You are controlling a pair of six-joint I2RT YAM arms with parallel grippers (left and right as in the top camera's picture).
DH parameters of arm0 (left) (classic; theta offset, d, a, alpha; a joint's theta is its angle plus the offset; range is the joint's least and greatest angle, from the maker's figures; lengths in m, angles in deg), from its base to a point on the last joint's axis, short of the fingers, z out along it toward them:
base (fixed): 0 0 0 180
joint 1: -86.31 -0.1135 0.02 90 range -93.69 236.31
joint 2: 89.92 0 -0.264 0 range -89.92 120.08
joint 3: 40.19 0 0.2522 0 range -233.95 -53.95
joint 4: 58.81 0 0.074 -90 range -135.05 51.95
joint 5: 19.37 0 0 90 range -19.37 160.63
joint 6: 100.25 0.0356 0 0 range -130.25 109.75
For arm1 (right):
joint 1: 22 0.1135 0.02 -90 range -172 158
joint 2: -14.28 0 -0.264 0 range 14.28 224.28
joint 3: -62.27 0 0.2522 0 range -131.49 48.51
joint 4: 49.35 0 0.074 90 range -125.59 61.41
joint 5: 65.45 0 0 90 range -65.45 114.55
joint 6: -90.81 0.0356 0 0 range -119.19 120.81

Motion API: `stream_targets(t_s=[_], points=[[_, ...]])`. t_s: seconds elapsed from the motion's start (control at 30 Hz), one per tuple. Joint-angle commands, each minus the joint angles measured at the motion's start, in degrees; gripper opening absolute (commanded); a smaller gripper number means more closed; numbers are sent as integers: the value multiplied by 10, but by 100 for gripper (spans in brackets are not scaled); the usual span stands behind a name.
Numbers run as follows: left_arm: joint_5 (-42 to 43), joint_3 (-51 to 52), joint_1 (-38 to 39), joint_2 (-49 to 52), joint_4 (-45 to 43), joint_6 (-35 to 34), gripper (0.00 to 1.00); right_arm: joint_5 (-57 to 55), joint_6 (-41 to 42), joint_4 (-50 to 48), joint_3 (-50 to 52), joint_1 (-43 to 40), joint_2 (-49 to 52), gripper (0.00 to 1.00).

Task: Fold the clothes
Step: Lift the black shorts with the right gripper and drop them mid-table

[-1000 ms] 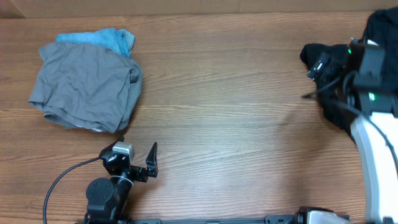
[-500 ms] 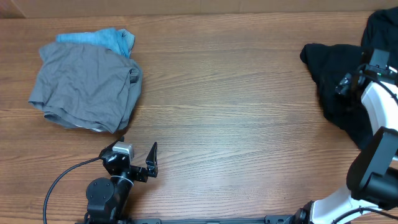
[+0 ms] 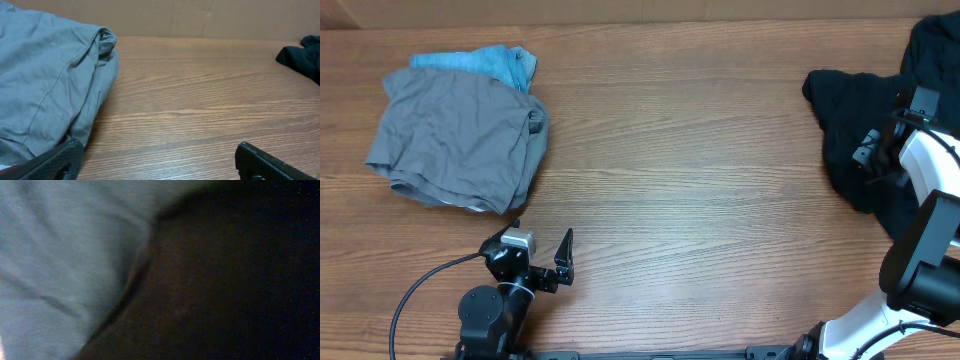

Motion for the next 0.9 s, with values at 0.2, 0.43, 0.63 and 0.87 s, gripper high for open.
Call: stream_targets(t_s=[0.2,0.43,0.63,0.87], points=[[1,7,-4,-6,-2,-5,100,48,31,168,-242,0,3,4],[1,7,-4,-6,-2,-5,100,203,31,350,-624,12,3,4],[1,7,-4,-6,-2,-5,100,395,-1,379,-834,139,3,4],[1,7,-4,-6,-2,-5,100,330,-28,397,-878,279,4,4]])
